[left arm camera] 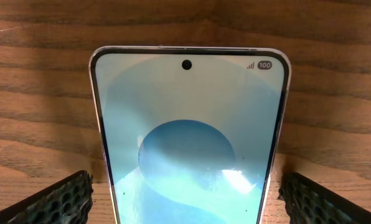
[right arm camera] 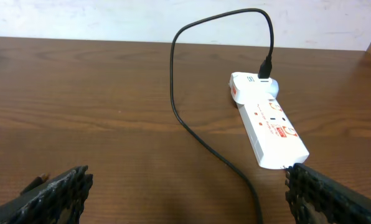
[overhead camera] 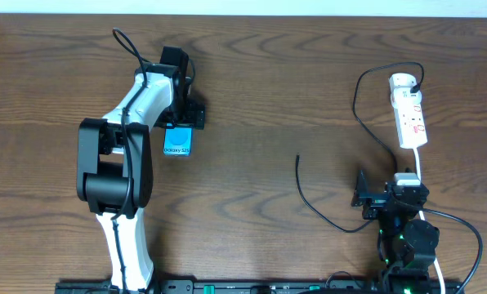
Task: Plug charger to phone and switch on socket
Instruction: 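Close the left gripper on the phone's top edge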
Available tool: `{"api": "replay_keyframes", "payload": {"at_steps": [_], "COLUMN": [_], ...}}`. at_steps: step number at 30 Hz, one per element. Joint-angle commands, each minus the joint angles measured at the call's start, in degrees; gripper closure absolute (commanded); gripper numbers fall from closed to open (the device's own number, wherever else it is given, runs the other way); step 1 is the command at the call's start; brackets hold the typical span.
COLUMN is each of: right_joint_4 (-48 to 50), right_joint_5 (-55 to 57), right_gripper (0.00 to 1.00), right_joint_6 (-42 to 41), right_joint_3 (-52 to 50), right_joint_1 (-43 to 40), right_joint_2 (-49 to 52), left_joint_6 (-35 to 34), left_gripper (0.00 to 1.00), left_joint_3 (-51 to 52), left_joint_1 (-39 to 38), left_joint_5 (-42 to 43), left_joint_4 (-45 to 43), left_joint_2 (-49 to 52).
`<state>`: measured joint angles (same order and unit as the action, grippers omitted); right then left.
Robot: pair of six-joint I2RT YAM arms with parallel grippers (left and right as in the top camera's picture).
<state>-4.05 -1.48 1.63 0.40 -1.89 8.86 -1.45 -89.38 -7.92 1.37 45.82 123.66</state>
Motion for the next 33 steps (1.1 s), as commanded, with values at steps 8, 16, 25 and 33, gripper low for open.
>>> {"api": "replay_keyframes", "payload": {"at_steps": [8,16,25,33], "right_joint_4": [-0.3,-0.3,-0.3,-0.3], "right_joint_5": [0.3,0.3,0.3,0.3], "right_gripper": [0.01,0.01,0.01,0.01], "right_joint_6": [-1.0,-1.0,-1.0,-1.0], "right_joint_3": [-0.1,-0.1,-0.1,-0.1], "right_joint_1": [0.5,0.5,0.5,0.5], "right_joint_2": [-0.3,-0.3,-0.3,-0.3], "left_joint_6": [0.4,0.4,0.6,0.8], "left_gripper": [0.02,0.02,0.02,0.02], "left_joint_3": [2.2,2.2,2.2,2.2], "left_joint_1": [0.2,0.2,0.6,0.6], "left_joint_5": [3.1,4.0,3.9,4.0], "left_joint_4": [-0.9,-1.2,-1.2,-1.0], "left_joint_2": [1.1,1.1,1.1,1.1]}}
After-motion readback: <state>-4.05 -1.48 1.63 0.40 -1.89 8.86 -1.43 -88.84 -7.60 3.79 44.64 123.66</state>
